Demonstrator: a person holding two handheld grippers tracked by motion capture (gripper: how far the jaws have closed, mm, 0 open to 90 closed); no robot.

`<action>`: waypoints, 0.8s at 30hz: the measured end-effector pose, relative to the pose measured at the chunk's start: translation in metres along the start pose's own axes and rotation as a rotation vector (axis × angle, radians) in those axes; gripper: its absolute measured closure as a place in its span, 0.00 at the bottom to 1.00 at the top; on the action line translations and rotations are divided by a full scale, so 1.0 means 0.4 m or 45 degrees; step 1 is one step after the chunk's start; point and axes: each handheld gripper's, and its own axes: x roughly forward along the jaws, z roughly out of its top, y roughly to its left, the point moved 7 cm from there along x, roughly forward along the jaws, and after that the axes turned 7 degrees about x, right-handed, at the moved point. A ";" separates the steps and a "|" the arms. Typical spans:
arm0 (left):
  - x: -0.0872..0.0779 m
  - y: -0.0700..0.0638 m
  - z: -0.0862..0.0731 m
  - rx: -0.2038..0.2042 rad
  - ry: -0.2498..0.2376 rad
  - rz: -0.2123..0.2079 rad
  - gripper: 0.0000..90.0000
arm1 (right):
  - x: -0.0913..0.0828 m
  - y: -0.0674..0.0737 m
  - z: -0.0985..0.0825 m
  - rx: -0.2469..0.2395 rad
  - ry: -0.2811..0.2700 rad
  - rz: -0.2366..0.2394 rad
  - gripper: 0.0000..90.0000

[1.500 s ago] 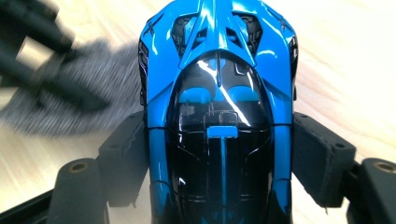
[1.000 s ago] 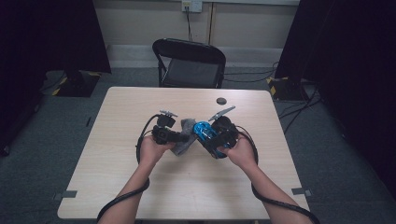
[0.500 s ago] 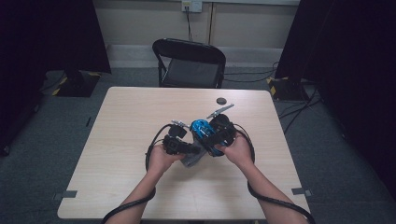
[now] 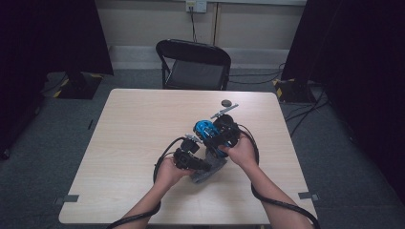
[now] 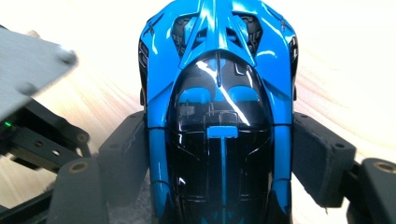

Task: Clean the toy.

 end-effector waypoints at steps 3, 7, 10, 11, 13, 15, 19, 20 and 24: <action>-0.024 0.018 -0.005 -0.023 -0.019 0.026 0.81 | -0.009 -0.004 -0.002 -0.009 -0.007 -0.005 0.30; -0.091 0.080 -0.013 -0.099 -0.082 0.112 0.81 | -0.021 -0.010 -0.011 -0.003 -0.009 -0.003 0.30; -0.132 0.118 -0.004 -0.133 -0.120 0.193 0.81 | -0.027 -0.011 -0.021 -0.007 -0.006 0.003 0.30; -0.145 0.132 0.002 -0.153 -0.141 0.214 0.81 | -0.028 -0.010 -0.025 -0.012 -0.007 0.001 0.30; -0.169 0.158 0.017 -0.185 -0.178 0.260 0.81 | -0.028 -0.005 -0.033 -0.015 -0.003 0.013 0.30; -0.181 0.170 0.028 -0.203 -0.202 0.269 0.81 | -0.030 0.002 -0.039 -0.028 -0.003 0.018 0.30; -0.182 0.182 0.052 -0.208 -0.223 0.294 0.81 | -0.033 0.014 -0.046 -0.041 -0.001 0.033 0.30; -0.179 0.184 0.055 -0.208 -0.218 0.294 0.80 | -0.034 0.015 -0.048 -0.046 -0.003 0.030 0.30; -0.159 0.183 0.062 -0.202 -0.210 0.286 0.81 | -0.037 0.019 -0.049 -0.046 -0.003 0.037 0.30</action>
